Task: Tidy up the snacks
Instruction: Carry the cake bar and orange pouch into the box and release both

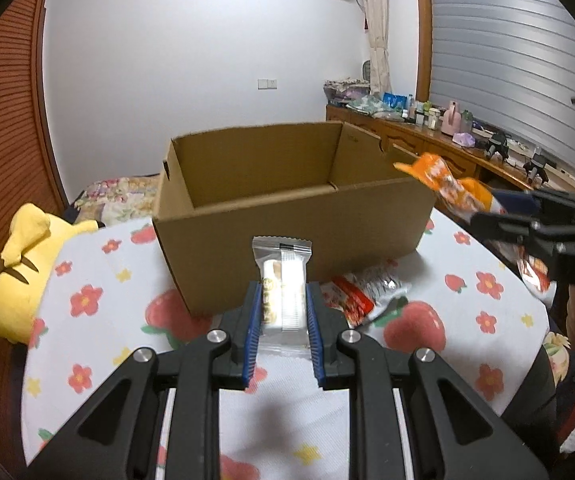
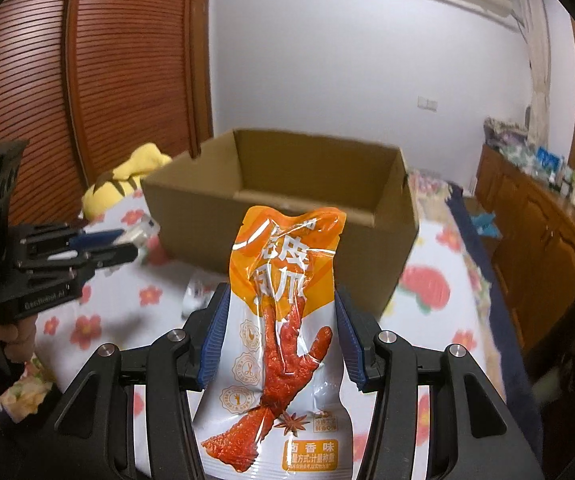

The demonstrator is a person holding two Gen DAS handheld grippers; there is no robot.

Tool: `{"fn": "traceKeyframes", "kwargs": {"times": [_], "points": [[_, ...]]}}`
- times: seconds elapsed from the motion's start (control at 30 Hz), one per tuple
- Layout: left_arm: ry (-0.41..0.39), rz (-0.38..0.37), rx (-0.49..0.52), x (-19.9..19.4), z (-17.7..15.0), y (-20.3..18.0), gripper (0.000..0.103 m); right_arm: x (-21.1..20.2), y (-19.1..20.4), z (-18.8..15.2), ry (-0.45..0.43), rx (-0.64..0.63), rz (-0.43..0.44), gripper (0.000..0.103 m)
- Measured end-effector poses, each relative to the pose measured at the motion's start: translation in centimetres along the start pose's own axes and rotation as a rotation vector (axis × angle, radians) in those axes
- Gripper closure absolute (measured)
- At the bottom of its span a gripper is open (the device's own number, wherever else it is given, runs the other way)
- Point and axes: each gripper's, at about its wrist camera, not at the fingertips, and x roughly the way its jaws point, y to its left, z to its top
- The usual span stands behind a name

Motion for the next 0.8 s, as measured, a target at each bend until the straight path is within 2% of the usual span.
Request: {"fn": "traceKeyframes", "kwargs": {"times": [0.2, 0.4, 0.8], "points": [[-0.031, 0.008, 0.019, 0.1, 2.2, 0.6, 0.083, 0.7, 0.1, 3.3, -0.044, -0.042, 0.0, 0.052], [-0.041, 0.009, 0.03, 1.4, 4.5, 1.1, 0.083, 2.6, -0.3, 5.2, -0.04, -0.049, 0.015, 0.052], [0.015, 0.025, 0.065, 5.2, 8.5, 2.8, 0.083, 6.4, -2.3, 7.3, 0.005, -0.068, 0.004, 0.052]]}}
